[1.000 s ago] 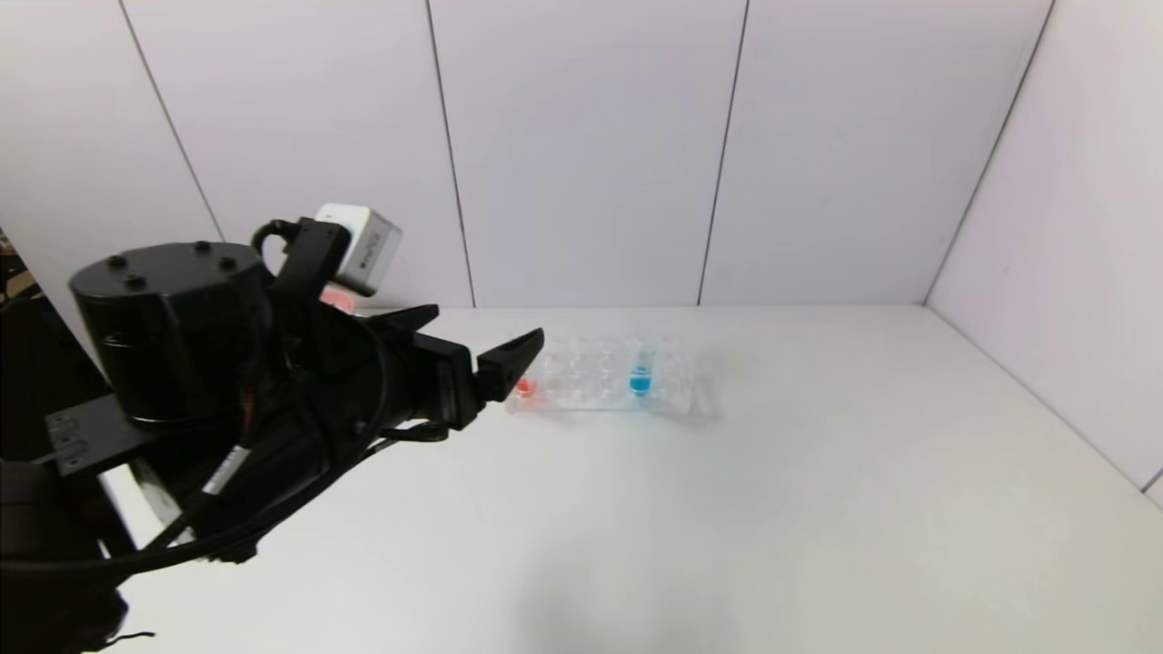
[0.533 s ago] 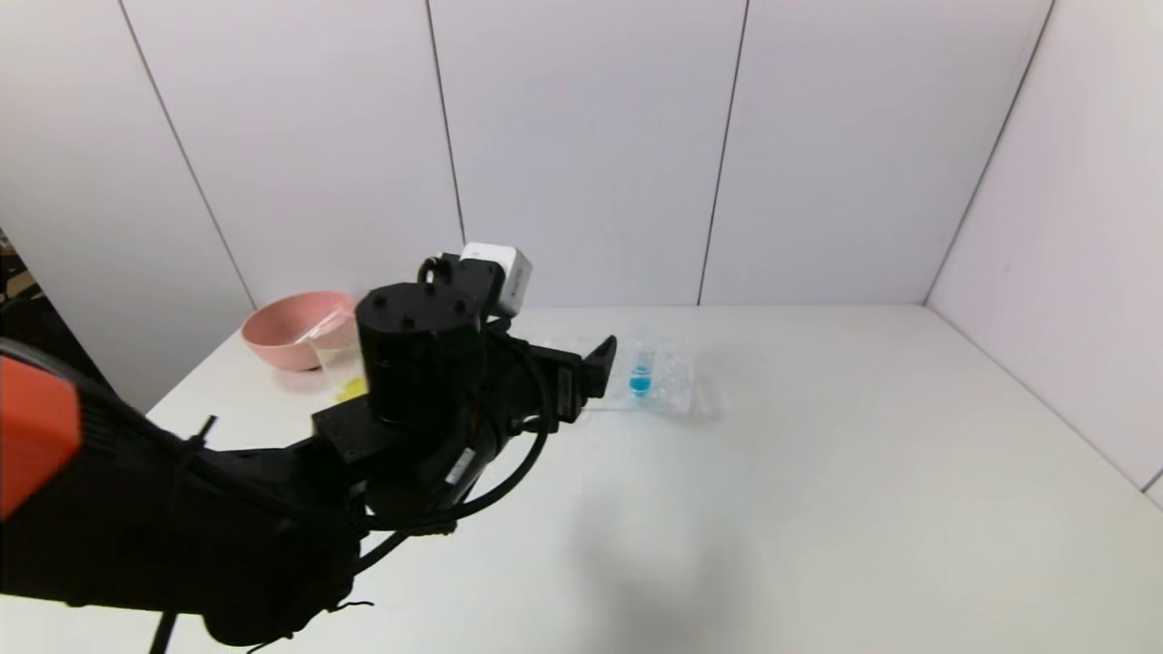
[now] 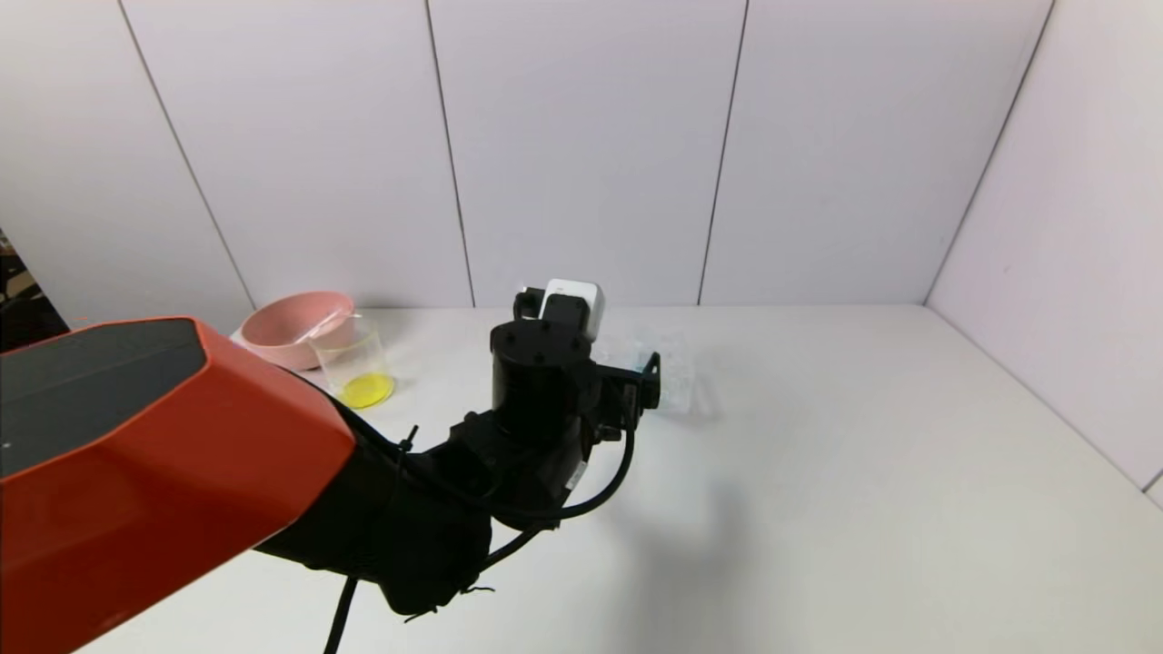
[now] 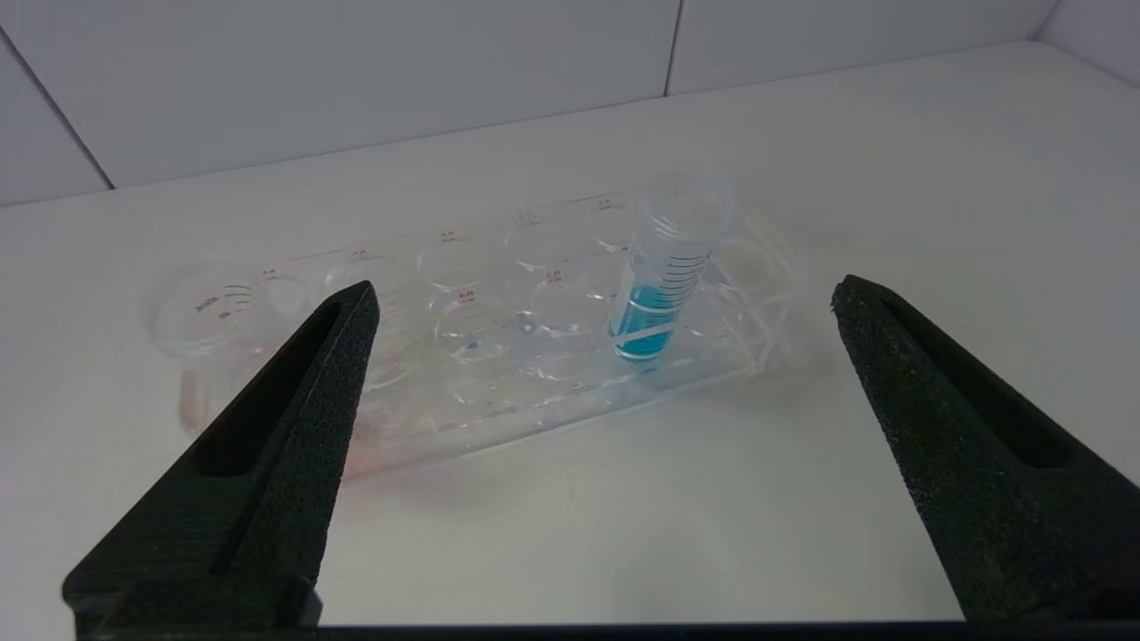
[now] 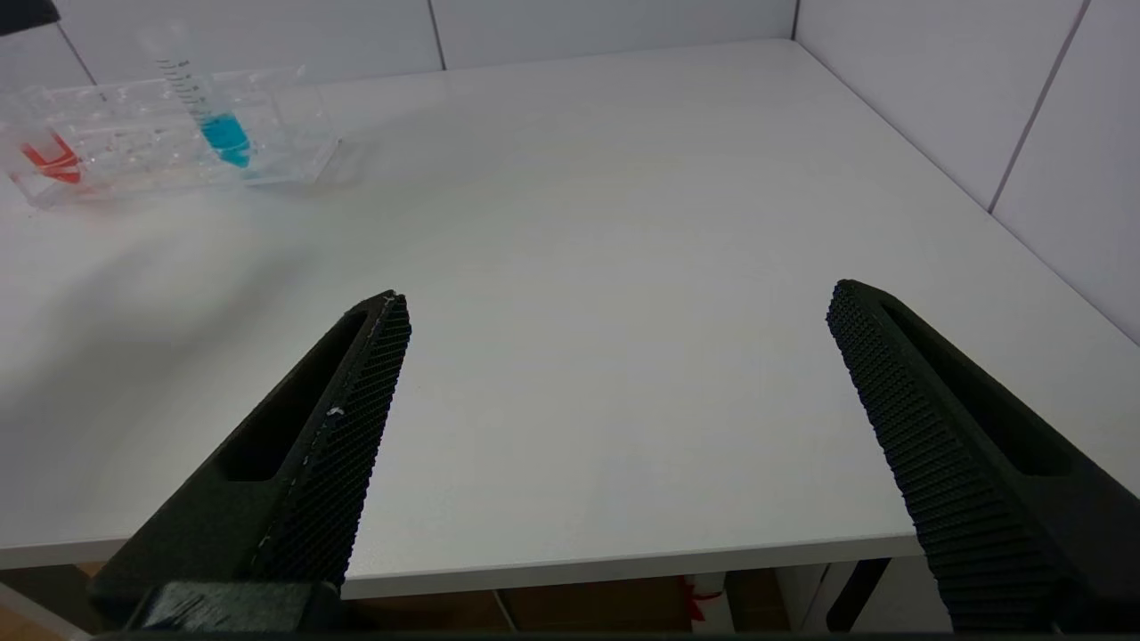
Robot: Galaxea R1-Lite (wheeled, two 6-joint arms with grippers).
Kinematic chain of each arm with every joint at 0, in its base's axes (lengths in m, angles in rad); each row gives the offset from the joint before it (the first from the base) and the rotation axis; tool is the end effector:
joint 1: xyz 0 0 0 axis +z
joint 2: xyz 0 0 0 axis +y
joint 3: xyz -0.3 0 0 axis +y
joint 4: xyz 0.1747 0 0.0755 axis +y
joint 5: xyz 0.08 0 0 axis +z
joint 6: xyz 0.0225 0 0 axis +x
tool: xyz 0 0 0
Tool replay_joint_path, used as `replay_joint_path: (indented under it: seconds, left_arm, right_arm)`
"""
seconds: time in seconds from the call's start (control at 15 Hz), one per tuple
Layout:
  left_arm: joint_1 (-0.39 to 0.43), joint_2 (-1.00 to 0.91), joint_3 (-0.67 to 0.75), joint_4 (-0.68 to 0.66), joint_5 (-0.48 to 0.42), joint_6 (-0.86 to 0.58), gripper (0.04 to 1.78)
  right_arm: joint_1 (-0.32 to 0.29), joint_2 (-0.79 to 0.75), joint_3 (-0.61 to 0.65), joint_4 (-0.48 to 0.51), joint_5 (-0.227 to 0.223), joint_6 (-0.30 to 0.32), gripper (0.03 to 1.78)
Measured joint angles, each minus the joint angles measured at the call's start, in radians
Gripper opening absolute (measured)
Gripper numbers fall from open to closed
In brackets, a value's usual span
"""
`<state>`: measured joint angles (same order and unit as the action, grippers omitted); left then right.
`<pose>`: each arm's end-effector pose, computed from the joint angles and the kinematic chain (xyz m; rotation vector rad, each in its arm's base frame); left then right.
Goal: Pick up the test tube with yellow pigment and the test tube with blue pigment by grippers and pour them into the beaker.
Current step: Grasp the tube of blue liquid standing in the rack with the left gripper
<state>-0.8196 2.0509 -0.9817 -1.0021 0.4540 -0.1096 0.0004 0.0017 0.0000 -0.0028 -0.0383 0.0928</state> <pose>0.2725 -0.2774 0.1425 -0.0682 0.0742 -0.3620 -0.0227 -0.0009 0.0758 0.0928 -0.0029 -0.0378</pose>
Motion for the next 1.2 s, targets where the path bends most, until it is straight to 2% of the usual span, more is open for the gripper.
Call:
replay_joint_path:
  seconds: [0.47,1.2]
  left_arm:
    - [0.000,0.141,-0.143,0.017,0.001,0.000,1.78]
    - [0.043,0.275,-0.380,0.120,0.009,-0.003,1.78]
  right_arm:
    - [0.000,0.000,0.000,0.000,0.000,0.000,1.71]
    - [0.000,0.000,0.000,0.000,0.000,0.000,1.71]
